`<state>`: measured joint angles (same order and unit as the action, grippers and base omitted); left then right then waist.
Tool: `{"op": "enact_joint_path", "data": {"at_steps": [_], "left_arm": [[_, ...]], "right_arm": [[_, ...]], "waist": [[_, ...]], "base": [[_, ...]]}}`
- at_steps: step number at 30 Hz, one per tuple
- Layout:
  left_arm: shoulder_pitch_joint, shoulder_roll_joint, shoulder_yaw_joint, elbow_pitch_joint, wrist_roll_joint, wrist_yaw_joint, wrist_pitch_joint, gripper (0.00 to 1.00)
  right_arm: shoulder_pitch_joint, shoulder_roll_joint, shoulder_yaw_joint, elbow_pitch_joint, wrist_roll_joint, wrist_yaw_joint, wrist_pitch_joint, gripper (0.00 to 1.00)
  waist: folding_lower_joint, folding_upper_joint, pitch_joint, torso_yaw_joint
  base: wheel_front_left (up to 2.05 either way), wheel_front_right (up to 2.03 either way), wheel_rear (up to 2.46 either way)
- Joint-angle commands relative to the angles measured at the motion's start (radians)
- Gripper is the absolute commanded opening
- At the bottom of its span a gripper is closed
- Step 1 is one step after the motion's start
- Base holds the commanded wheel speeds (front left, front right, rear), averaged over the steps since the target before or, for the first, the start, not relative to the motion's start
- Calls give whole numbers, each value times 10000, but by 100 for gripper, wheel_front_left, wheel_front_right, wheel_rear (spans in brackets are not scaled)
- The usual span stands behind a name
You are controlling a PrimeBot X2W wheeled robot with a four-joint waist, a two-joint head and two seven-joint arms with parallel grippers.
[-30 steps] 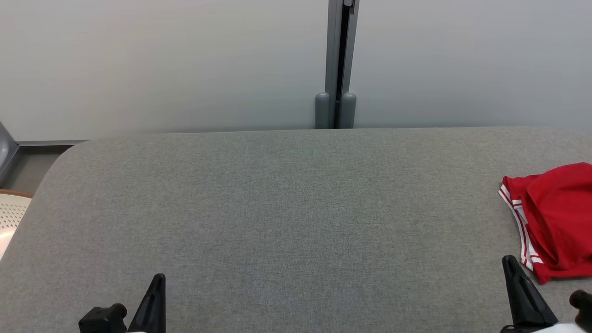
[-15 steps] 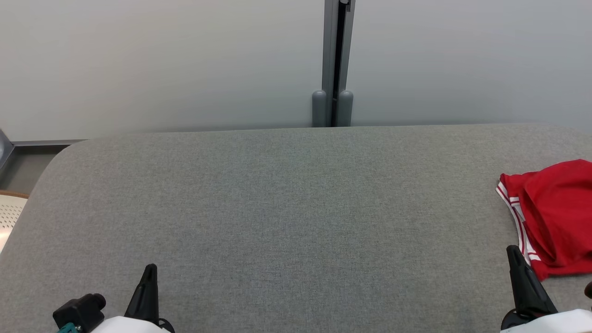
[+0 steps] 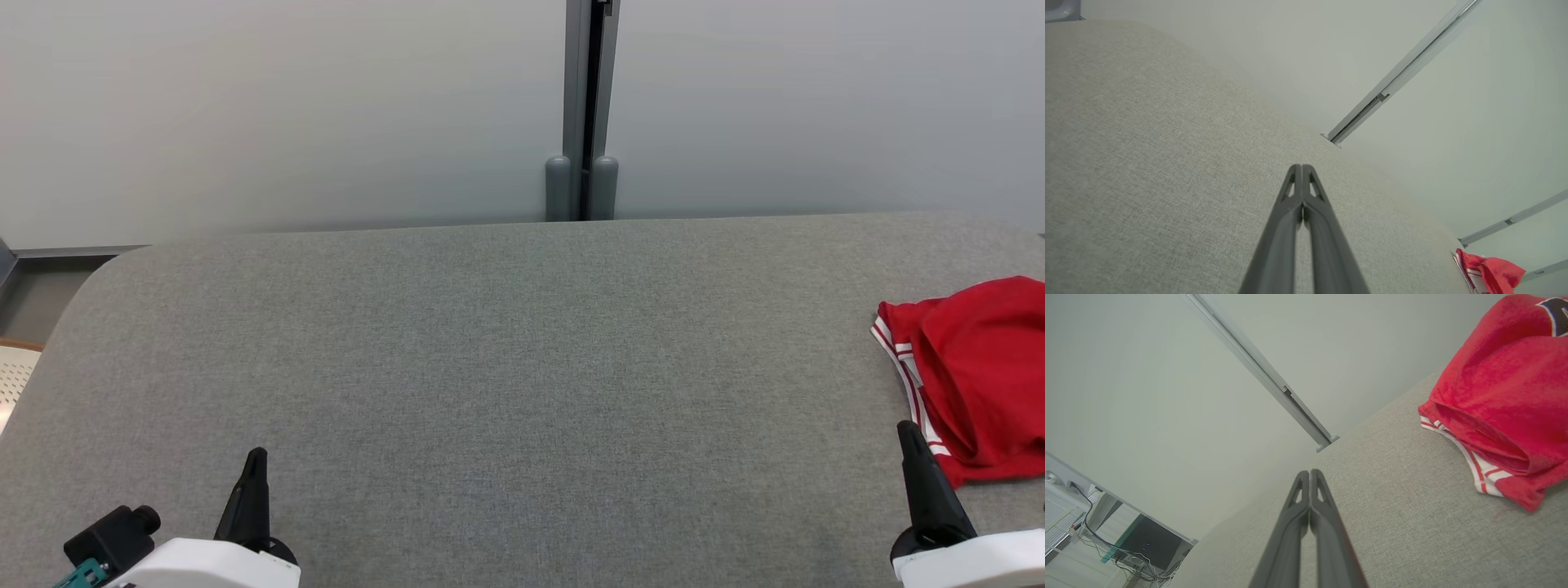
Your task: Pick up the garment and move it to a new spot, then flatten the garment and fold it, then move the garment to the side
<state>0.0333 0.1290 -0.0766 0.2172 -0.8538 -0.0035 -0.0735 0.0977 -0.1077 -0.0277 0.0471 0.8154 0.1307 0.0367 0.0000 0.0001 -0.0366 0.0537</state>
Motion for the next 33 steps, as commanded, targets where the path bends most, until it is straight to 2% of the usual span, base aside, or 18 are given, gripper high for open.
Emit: {"op": "enact_joint_path", "data": {"at_steps": [1,33], "left_arm": [[-323,23,152,-89,-360,-101,69,0],[-878,-338,980,72,-3687,-661,911,0]], "right_arm": [[-286,-35,-84,-29,405,0,43,0],[-1132,165,-350,886,3964,1,305,0]], "waist": [[0,-1,8,-11],[0,-1,151,-204]], "base": [[0,0,0],[0,0,0]]}}
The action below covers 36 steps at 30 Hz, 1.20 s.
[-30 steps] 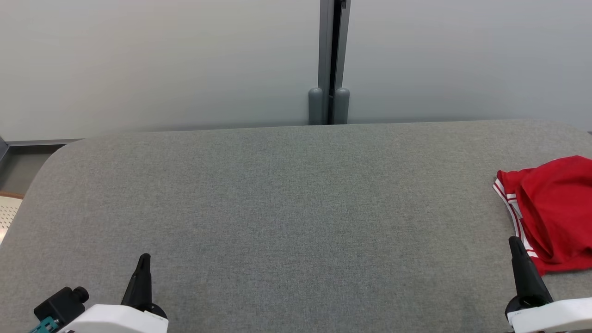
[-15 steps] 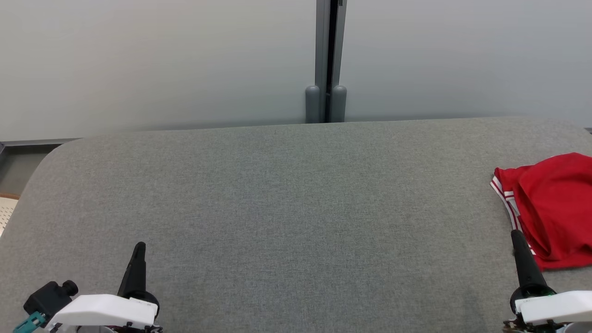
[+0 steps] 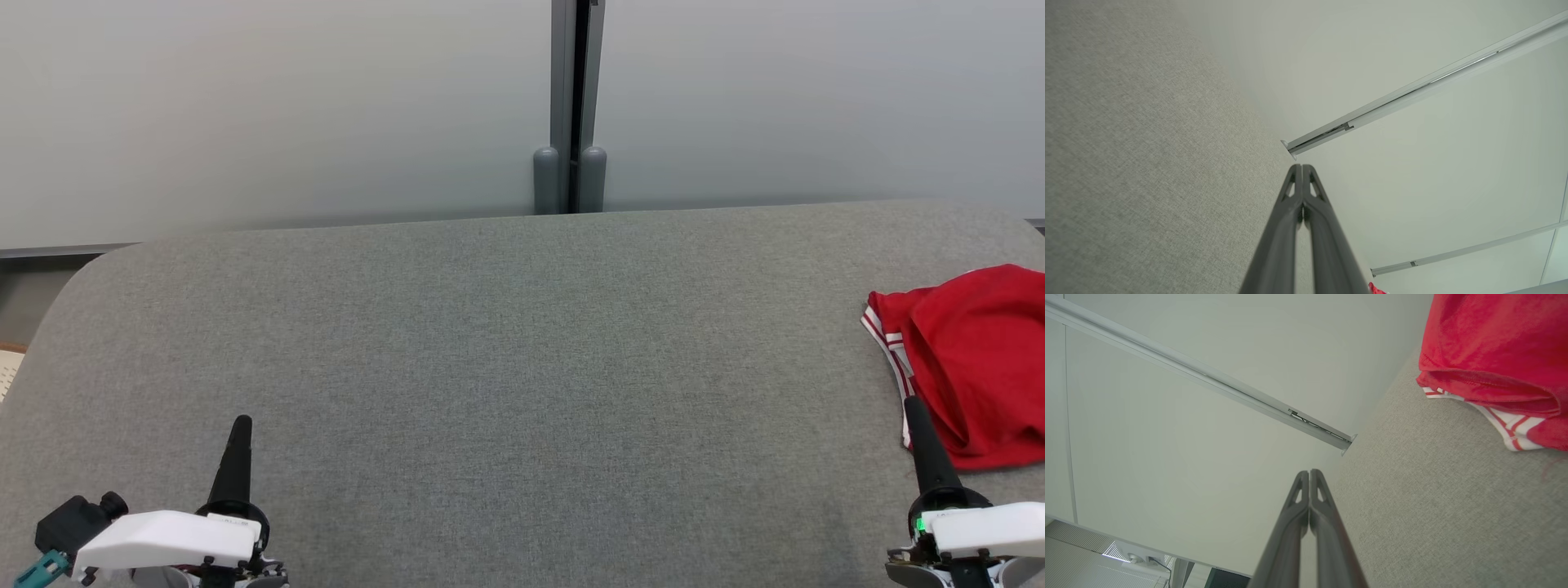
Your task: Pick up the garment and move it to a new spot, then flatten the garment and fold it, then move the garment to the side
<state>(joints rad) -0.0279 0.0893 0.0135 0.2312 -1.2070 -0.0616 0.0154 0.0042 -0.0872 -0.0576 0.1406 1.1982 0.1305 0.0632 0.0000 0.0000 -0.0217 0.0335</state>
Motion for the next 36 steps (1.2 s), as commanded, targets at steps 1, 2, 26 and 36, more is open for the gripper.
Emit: {"op": "enact_joint_path", "data": {"at_steps": [1,2,26,36], "left_arm": [[-285,47,102,-64,-245,-99,37,0],[-302,36,124,-60,-318,-117,63,0],[-579,-180,582,40,-2142,-408,542,0],[-717,-242,755,79,-2833,-537,700,0]], "right_arm": [[-210,-33,-61,-24,233,3,51,0],[-230,-27,-69,3,329,3,61,0],[-712,113,-233,524,2267,3,230,0],[-882,167,-308,710,3004,4,290,0]], "waist": [[0,0,5,-7],[0,0,10,-13],[0,0,113,-152],[0,0,157,-212]], "base": [[0,0,0],[0,0,0],[0,0,0],[0,0,0]]}}
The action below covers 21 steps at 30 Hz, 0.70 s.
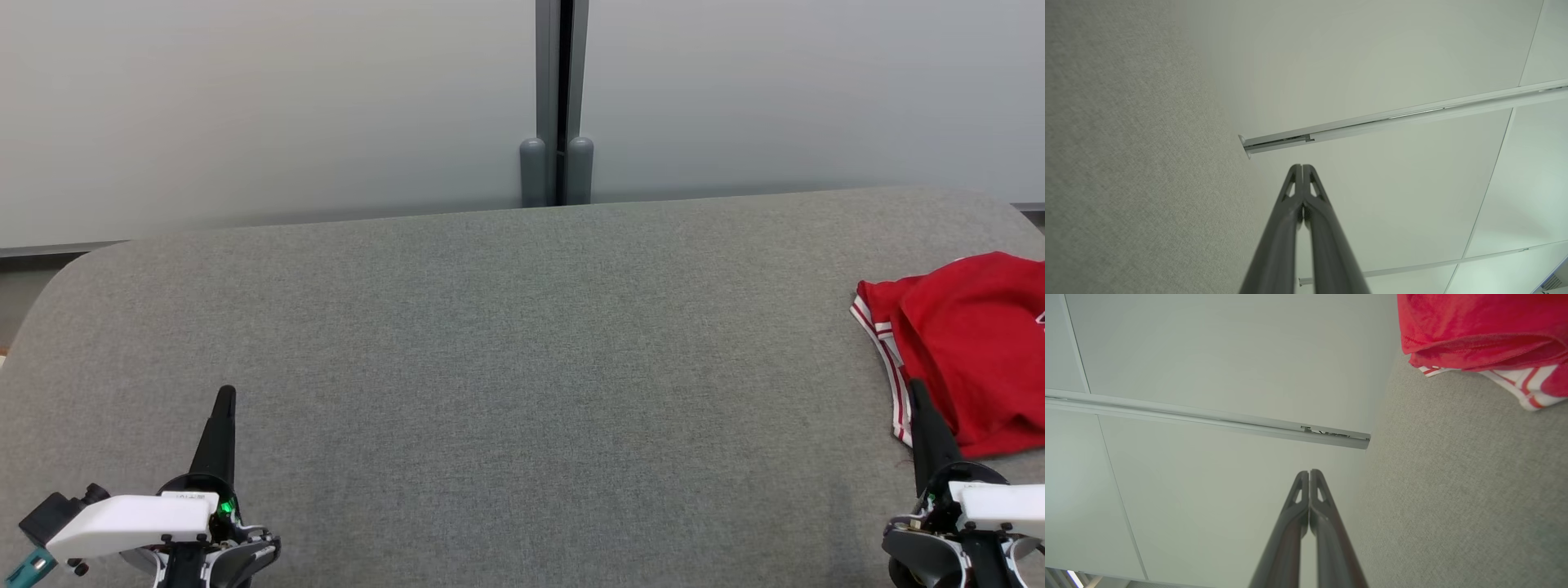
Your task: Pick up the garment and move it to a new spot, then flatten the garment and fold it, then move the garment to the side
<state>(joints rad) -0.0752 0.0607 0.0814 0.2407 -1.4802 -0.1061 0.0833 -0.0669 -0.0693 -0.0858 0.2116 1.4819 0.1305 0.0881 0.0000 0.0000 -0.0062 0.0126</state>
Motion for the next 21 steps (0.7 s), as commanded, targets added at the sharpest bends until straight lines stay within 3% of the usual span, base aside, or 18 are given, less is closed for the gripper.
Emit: {"op": "enact_joint_path", "data": {"at_steps": [1,21], "left_arm": [[-250,35,94,-12,-180,-94,47,0],[-404,-107,380,60,-1346,-282,345,0]], "right_arm": [[-187,-7,-36,24,236,4,50,0],[-468,87,-166,359,1445,4,171,0]], "waist": [[0,0,7,-9],[0,0,93,-126]], "base": [[0,0,0],[0,0,0]]}}
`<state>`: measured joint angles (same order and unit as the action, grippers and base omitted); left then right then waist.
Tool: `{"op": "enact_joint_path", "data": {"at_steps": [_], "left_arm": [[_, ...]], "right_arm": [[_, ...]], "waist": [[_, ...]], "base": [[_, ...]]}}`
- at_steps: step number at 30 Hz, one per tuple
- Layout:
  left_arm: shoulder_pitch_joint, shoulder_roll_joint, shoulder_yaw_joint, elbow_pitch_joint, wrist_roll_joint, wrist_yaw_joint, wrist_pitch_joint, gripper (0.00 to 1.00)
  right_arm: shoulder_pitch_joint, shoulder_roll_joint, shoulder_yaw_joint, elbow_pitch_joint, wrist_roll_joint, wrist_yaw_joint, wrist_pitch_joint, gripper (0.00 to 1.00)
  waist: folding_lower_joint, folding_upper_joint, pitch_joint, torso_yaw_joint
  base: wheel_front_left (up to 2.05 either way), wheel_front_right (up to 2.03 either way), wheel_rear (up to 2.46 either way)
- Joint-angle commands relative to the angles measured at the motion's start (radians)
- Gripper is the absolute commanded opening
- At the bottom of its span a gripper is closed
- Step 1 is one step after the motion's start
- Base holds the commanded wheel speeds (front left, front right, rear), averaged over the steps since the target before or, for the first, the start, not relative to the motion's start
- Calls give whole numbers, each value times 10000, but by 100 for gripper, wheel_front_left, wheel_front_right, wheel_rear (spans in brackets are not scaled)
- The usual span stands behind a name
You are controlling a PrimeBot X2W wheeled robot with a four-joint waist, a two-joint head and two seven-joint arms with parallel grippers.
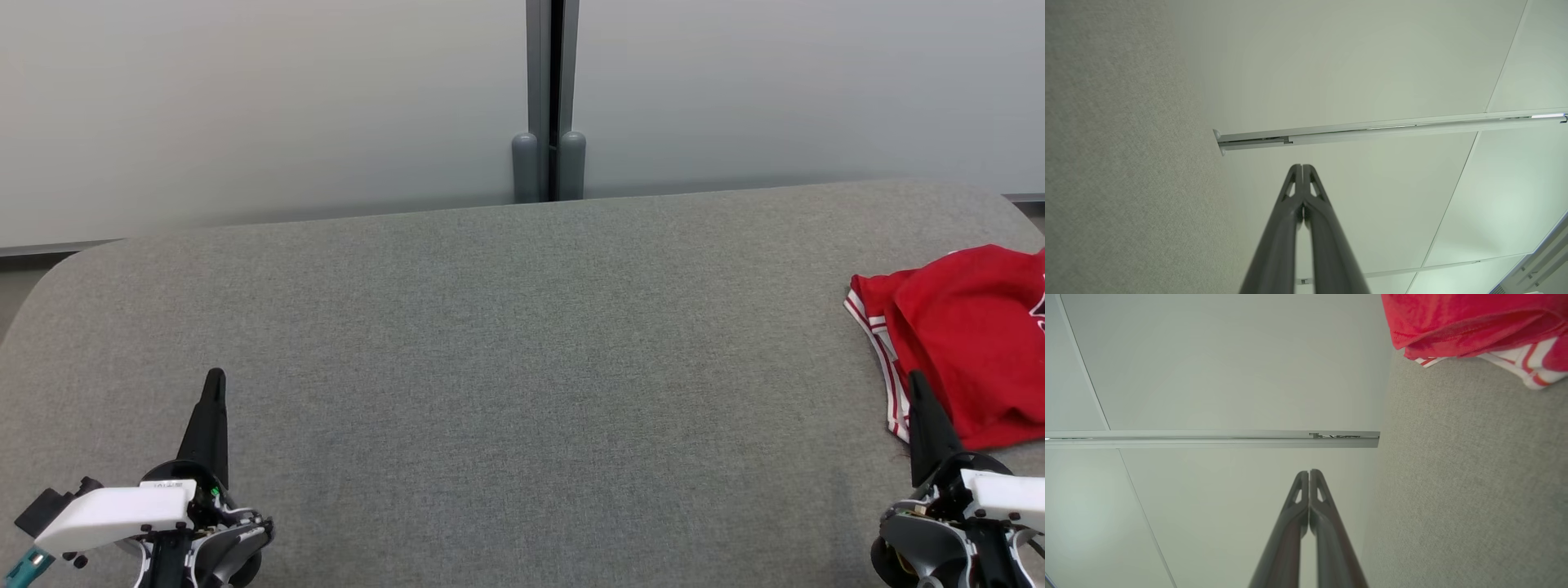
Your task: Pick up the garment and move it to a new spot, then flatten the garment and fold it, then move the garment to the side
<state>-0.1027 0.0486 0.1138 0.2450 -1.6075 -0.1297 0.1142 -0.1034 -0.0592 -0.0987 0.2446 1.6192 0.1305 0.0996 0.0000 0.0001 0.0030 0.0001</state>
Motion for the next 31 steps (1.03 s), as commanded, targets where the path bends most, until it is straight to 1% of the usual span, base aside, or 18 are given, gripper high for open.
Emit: {"op": "enact_joint_path", "data": {"at_steps": [1,31], "left_arm": [[-116,15,54,16,-53,-46,36,0],[-109,15,45,12,-56,-46,31,0]], "right_arm": [[-104,-13,-38,22,55,4,57,0],[-110,21,-79,26,-6,4,90,0]], "waist": [[0,-1,1,-1],[0,-1,1,-1]], "base": [[0,0,0],[0,0,0]]}}
